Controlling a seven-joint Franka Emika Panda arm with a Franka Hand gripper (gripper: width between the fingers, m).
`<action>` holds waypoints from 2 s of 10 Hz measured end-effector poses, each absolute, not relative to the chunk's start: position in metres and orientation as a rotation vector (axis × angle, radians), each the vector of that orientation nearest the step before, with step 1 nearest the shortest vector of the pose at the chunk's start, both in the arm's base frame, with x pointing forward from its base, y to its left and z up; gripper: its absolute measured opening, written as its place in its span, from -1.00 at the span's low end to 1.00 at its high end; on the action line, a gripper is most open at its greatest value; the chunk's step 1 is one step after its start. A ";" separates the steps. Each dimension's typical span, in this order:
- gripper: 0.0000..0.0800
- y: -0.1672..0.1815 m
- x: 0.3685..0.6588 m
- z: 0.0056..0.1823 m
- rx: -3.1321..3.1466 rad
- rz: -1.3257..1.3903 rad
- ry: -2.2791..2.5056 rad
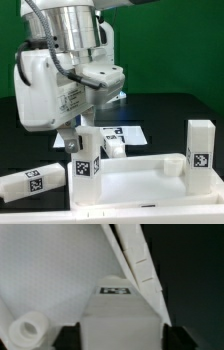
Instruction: Assemble desk
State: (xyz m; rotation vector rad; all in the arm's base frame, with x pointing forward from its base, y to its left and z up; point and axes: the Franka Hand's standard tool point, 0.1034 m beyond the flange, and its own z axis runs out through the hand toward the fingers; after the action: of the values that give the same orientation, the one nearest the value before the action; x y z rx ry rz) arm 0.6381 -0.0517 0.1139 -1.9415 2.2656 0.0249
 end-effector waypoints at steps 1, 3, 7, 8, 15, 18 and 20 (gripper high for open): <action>0.32 -0.045 0.640 0.114 -2.167 0.013 2.069; 0.61 -0.038 0.642 0.113 -2.277 -0.012 1.924; 0.62 -0.039 0.638 0.110 -2.751 -0.070 1.316; 0.62 -0.037 0.637 0.107 -2.873 -0.071 1.079; -0.27 -0.039 0.628 0.099 -2.878 -0.035 1.111; -0.28 -0.038 0.627 0.100 -2.658 -0.008 1.556; -0.28 -0.037 0.627 0.101 -2.306 0.043 2.007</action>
Offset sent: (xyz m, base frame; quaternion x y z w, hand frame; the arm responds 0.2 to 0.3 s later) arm 0.0000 0.0000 0.0000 0.0000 0.0000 -0.1938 0.9810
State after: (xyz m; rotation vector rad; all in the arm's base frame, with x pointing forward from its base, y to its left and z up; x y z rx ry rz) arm 0.6275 -0.0369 0.1014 -2.3063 2.0075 0.0434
